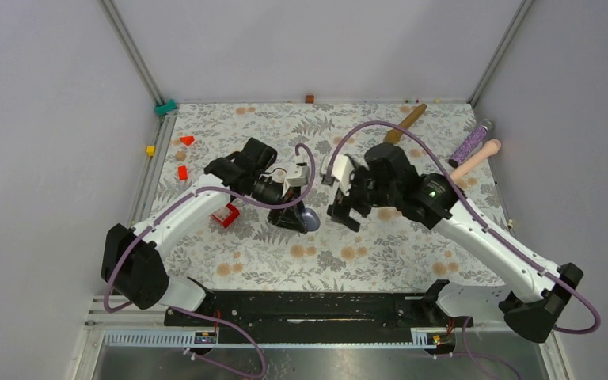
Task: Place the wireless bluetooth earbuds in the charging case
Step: Place the charging case at the center of the board.
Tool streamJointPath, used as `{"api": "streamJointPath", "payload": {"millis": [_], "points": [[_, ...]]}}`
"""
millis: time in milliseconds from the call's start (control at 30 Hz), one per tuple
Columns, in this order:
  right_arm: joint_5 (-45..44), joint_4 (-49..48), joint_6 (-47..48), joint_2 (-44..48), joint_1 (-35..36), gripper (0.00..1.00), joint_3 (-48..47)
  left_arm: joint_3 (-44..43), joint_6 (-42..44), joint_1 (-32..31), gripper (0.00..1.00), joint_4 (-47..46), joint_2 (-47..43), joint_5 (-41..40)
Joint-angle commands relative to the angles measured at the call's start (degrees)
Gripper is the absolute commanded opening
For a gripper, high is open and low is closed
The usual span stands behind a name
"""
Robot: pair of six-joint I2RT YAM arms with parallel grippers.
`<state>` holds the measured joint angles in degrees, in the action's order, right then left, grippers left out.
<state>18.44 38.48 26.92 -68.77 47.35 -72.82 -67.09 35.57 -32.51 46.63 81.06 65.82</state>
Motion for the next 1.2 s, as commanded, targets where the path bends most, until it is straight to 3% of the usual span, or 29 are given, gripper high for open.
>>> {"api": "streamJointPath", "payload": {"millis": [0, 167, 300, 667, 833, 1067, 1167], "points": [[-15.40, 0.16, 2.03, 4.66, -6.99, 0.99, 0.53, -3.84, -5.90, -0.23, 0.00, -7.86, 2.77, -7.45], [-16.97, -0.90, 0.11, 9.47, -17.73, 0.99, 7.49, -11.77, -9.93, -0.25, 0.00, -8.22, 12.62, -12.50], [-16.73, -5.26, -2.18, 12.70, -23.66, 0.99, 13.49, -23.74, -17.48, -0.25, 0.00, -9.11, 24.29, -12.38], [-22.18, -11.51, -2.64, 13.02, -25.50, 0.99, 16.76, -61.33, -52.13, 0.19, 0.00, -19.97, 61.50, -10.17], [-21.83, -13.42, -2.98, 14.36, -26.15, 0.99, 18.33, -62.65, -69.47, 0.90, 0.00, -34.20, 68.74, -12.63], [-19.67, -14.03, -3.62, 14.49, -26.22, 0.99, 19.20, -64.12, -72.08, 1.03, 0.01, -30.48, 73.10, -23.41], [-19.19, -14.30, -3.84, 14.35, -26.22, 1.00, 19.44, -63.96, -73.41, 1.05, 0.12, -29.98, 73.76, -24.39]]}}
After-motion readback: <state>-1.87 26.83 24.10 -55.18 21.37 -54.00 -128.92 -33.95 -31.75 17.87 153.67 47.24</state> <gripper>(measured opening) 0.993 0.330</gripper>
